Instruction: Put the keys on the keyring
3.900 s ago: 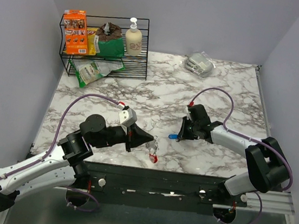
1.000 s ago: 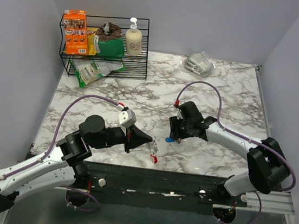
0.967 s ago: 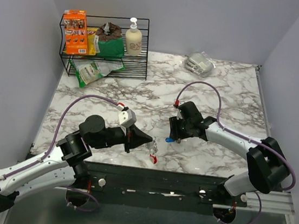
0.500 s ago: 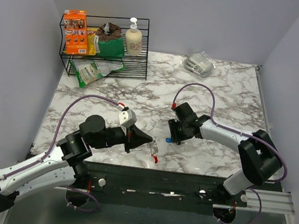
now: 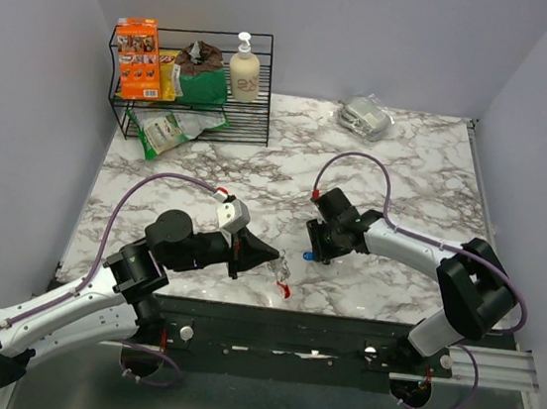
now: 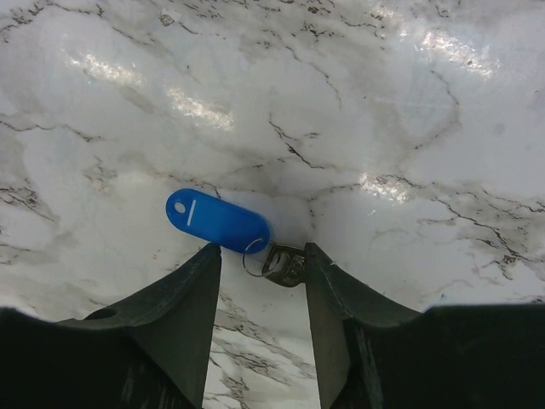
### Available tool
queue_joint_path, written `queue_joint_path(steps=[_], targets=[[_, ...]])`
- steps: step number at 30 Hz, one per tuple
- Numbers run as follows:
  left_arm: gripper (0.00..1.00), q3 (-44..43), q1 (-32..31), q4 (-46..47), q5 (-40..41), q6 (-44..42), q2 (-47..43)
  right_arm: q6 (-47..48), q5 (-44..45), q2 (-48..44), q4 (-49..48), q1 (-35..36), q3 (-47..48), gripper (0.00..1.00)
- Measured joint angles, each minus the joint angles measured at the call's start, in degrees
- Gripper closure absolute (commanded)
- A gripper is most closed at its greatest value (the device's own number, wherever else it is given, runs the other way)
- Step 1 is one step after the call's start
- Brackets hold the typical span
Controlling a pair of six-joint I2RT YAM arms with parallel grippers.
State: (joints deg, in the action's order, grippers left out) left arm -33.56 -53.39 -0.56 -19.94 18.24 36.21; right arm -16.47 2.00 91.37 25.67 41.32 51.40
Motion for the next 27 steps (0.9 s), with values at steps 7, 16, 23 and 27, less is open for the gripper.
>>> queue_joint_path(steps=[7,16,23,27], targets=[[1.0,0.0,0.0,0.0,0.0,0.0,0.09,-0.15,0.31,-0.61,0.52,0.81,0.0,0.49],[1.0,0.0,0.0,0.02,0.0,0.0,0.13,-1.64,1.46,0.7,1.18,0.96,0.55,0.66],[1.0,0.0,0.0,0.0,0.0,0.02,0.11,-1.99,1.68,1.25,1.46,0.98,1.01,0.86],[1.0,0.0,0.0,0.0,0.0,0.0,0.11,-1.95,1.68,1.27,1.55,0.98,1.07,0.93]])
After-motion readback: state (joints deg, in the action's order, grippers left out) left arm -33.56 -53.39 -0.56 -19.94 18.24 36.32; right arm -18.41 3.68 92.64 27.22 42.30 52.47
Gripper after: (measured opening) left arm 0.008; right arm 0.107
